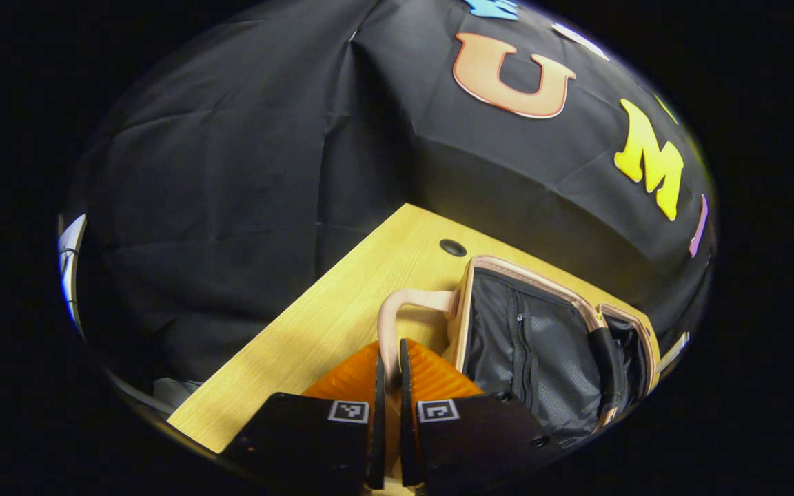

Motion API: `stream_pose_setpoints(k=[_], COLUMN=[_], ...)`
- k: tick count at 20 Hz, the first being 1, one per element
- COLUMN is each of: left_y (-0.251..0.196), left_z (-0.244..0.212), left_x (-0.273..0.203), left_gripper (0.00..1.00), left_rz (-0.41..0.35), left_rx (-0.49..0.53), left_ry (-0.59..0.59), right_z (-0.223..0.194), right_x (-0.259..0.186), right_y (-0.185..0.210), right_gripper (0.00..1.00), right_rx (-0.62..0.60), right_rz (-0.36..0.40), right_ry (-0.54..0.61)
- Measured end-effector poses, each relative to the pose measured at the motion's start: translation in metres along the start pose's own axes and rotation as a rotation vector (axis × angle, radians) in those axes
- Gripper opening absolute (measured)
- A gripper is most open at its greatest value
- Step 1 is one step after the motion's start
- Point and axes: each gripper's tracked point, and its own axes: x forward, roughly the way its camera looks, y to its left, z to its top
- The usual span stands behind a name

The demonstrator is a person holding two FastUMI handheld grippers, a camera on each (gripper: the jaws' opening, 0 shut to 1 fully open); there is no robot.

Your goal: First open the suitcase, pack the skin care products into it, and then close the suitcase.

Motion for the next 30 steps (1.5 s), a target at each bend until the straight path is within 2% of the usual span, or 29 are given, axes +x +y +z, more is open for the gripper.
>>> stream_pose_setpoints(k=[2, 5, 9, 13, 16, 17, 19, 20, 22, 23, 24, 27, 30], left_y=[-0.002, -0.036, -0.117, -0.215, -0.282, -0.304, -0.340, -0.361, -0.402, -0.424, -0.444, -0.496, -0.533], left_z=[0.012, 0.058, 0.118, 0.127, 0.108, 0.102, 0.087, 0.080, 0.058, 0.044, 0.029, -0.014, -0.055], left_x=[-0.013, -0.051, -0.132, -0.196, -0.237, -0.246, -0.253, -0.257, -0.262, -0.265, -0.266, -0.269, -0.265], left_gripper=[0.32, 0.96, 0.98, 0.98, 0.98, 0.89, 0.89, 0.98, 1.00, 0.89, 1.00, 0.98, 0.98], left_rz=[0.019, 0.034, 0.050, -0.008, -0.050, -0.055, -0.084, -0.110, -0.167, -0.205, -0.244, -0.332, -0.404], left_rx=[0.037, 0.098, 0.219, 0.210, 0.246, 0.249, 0.257, 0.262, 0.262, 0.267, 0.280, 0.359, 0.394], left_ry=[-0.020, -0.152, -0.344, -0.448, -0.472, -0.485, -0.507, -0.508, -0.484, -0.469, -0.451, -0.413, -0.363], right_z=[-0.003, -0.004, -0.006, -0.015, -0.021, -0.025, -0.031, -0.035, -0.044, -0.049, -0.054, -0.069, -0.082], right_x=[-0.002, -0.003, -0.003, -0.005, -0.008, -0.007, -0.007, -0.006, -0.007, -0.005, -0.005, -0.006, -0.008], right_y=[-0.002, -0.010, -0.034, -0.058, -0.079, -0.088, -0.106, -0.114, -0.130, -0.136, -0.142, -0.158, -0.172], right_gripper=[0.80, 0.80, 0.80, 0.80, 0.80, 0.80, 0.80, 0.80, 0.80, 0.80, 0.80, 0.80, 0.80], right_rx=[0.012, 0.050, 0.103, 0.123, 0.134, 0.136, 0.142, 0.145, 0.144, 0.140, 0.136, 0.134, 0.116], right_rz=[0.002, 0.000, -0.019, -0.022, -0.023, -0.029, -0.040, -0.044, -0.053, -0.058, -0.062, -0.073, -0.077], right_ry=[-0.003, -0.017, -0.048, -0.067, -0.082, -0.082, -0.078, -0.072, -0.062, -0.055, -0.046, -0.015, 0.009])
